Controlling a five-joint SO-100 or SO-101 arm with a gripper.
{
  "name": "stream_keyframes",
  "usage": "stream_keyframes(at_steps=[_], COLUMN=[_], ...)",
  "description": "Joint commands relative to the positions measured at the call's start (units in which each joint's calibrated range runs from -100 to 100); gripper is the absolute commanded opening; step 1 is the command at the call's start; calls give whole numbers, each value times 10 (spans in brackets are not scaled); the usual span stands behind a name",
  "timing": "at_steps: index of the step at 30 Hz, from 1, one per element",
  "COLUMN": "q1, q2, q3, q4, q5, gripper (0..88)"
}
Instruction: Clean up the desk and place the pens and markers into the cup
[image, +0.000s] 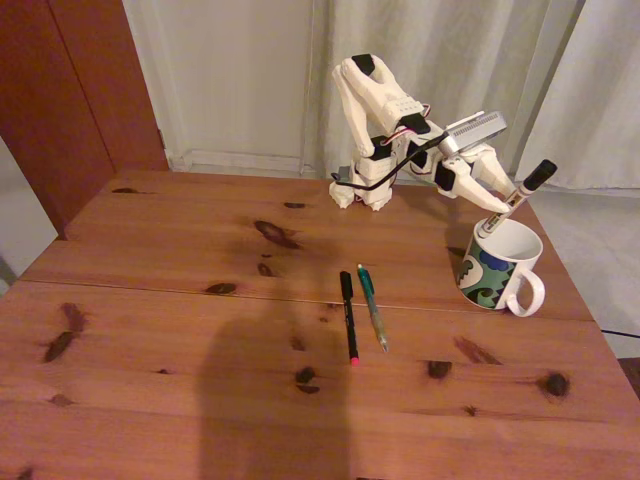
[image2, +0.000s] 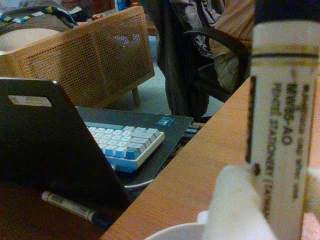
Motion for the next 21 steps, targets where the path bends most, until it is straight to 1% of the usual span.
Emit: stream_keyframes(at_steps=[1, 6, 8, 12, 14, 21], q1=[5, 17, 17, 14, 15, 16], q2=[-11, -11, -11, -11, -11, -11], q3=[-19, -24, -24, -23, -23, -17], q4=[-15, -15, -15, -15, -15, -15], q5=[3, 8, 33, 104, 121, 121], gripper=[5, 5, 6, 8, 8, 8])
